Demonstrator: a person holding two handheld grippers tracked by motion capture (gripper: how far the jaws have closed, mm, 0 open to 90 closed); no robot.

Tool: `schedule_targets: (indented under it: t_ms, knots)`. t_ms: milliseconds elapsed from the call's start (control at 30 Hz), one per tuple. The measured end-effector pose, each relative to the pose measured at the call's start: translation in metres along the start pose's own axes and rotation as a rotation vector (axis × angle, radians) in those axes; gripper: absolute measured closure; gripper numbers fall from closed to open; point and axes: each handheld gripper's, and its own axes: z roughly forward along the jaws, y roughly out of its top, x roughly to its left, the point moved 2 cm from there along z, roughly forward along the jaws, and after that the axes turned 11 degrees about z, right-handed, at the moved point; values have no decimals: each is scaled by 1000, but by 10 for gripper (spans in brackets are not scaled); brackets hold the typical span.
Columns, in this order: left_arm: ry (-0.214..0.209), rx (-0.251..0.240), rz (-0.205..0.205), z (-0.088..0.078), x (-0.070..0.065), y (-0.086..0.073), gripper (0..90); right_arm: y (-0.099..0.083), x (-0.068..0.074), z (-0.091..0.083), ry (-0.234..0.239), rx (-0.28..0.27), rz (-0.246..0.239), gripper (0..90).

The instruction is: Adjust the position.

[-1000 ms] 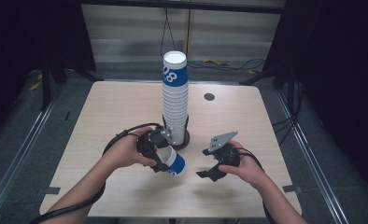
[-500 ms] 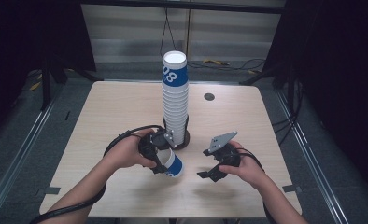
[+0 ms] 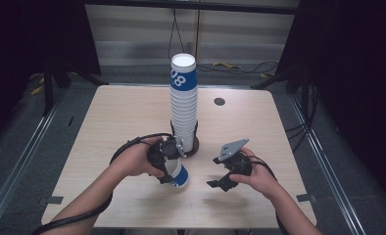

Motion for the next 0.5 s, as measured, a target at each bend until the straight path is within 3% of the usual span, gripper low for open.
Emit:
schedule_targets:
  t_ms: [167,267,500]
  knots:
    - [-3,-8,27,2,-1,5,168,0,0,1,5,0,-2,137]
    - [-3,-43,36,4,-2,8,162,0,0,1,4,-1,-5,137]
    - [4,-34,53,5,-3,11,157,-1,0,0,3,-4,-8,137]
